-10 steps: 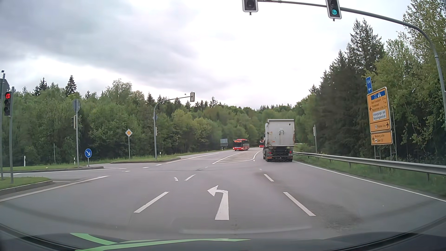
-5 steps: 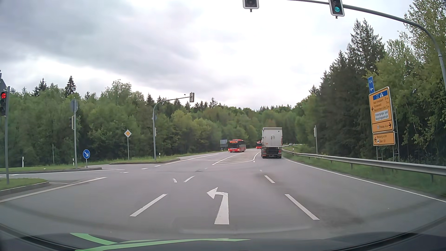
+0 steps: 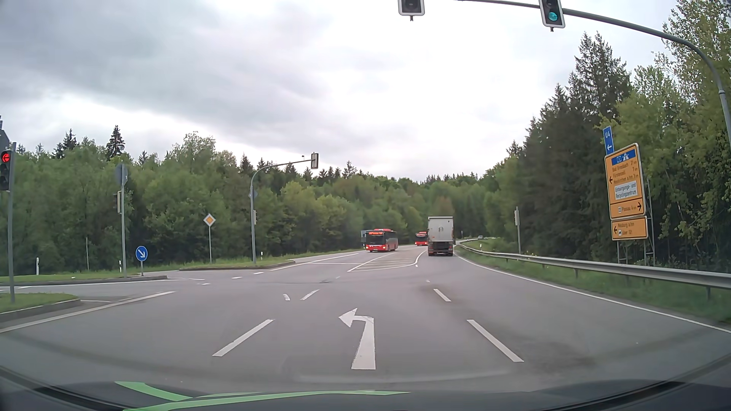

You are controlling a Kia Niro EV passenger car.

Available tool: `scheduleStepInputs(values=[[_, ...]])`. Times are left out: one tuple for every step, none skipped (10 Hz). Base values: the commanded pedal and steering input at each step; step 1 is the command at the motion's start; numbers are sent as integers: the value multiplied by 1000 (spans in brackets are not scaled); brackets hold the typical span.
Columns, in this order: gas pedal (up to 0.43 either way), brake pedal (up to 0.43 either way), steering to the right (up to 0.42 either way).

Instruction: Follow the waypoints while adhering to traffic rules and regulations

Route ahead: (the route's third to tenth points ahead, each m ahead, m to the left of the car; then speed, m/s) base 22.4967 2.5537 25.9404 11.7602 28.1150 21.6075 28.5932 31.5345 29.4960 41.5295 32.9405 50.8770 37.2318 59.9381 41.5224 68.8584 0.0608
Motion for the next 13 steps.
scheduleStepInputs(values=[[0, 213, 4], [0, 220, 4], [0, 226, 4], [0, 226, 4], [0, 232, 4], [0, 232, 4], [0, 232, 4], [0, 232, 4], [0, 232, 4], [0, 232, 4], [0, 238, 4], [0, 232, 4], [0, 232, 4]])
